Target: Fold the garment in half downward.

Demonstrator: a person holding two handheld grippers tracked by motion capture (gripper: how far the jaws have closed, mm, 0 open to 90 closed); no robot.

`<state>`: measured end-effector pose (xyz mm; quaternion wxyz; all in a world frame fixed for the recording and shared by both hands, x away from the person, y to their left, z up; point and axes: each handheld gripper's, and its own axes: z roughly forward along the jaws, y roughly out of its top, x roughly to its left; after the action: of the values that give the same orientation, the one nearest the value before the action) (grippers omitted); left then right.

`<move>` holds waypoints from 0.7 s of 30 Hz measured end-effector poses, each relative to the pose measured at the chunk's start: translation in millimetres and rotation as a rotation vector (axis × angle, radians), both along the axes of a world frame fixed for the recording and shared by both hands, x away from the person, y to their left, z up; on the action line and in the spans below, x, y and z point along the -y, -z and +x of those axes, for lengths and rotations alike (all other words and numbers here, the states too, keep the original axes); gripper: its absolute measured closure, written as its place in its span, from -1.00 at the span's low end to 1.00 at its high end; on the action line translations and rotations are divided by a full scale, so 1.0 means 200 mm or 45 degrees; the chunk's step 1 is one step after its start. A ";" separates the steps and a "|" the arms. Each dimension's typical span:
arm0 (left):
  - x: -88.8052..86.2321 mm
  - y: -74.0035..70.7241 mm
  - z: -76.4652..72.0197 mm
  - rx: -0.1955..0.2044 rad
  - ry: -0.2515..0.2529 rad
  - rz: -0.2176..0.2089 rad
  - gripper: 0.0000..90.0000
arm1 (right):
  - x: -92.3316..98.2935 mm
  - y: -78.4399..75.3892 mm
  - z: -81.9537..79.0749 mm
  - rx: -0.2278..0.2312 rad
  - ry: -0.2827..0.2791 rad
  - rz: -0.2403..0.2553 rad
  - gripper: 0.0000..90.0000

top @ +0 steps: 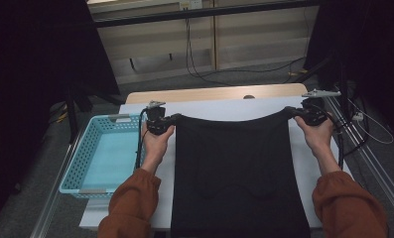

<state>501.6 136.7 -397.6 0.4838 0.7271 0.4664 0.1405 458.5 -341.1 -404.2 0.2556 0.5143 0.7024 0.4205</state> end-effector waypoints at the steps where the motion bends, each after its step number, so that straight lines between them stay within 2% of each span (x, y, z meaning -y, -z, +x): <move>1: 0.00 0.00 0.00 -0.001 0.003 0.007 0.92 | 0.00 -0.01 0.01 0.007 0.002 0.004 1.00; 2: 0.01 0.00 0.01 0.006 0.009 0.018 0.92 | 0.00 -0.01 0.01 0.010 0.003 0.009 1.00; 4: 0.02 0.00 0.01 0.003 0.014 0.001 0.92 | 0.01 -0.02 0.02 0.016 0.003 0.014 1.00; 7: 0.03 0.00 0.04 0.008 0.000 0.009 0.92 | 0.01 -0.02 0.04 0.009 0.016 0.019 1.00; 12: 0.05 0.01 0.10 0.008 -0.006 0.056 0.92 | 0.01 -0.01 0.08 0.005 0.033 0.029 1.00; 14: 0.06 0.01 0.11 -0.003 -0.003 0.041 0.92 | 0.01 -0.01 0.10 -0.005 0.038 0.021 1.00; 16: 0.08 0.01 0.13 0.008 0.006 0.084 0.92 | 0.01 0.00 0.11 -0.010 0.048 0.025 1.00; 21: 0.09 -0.01 0.17 0.016 0.010 0.088 0.92 | 0.00 -0.01 0.14 -0.011 0.052 0.010 1.00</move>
<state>536.6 118.8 -394.9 0.4619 0.7442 0.4555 0.1591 486.5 -340.7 -401.5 0.2590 0.5312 0.6913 0.4157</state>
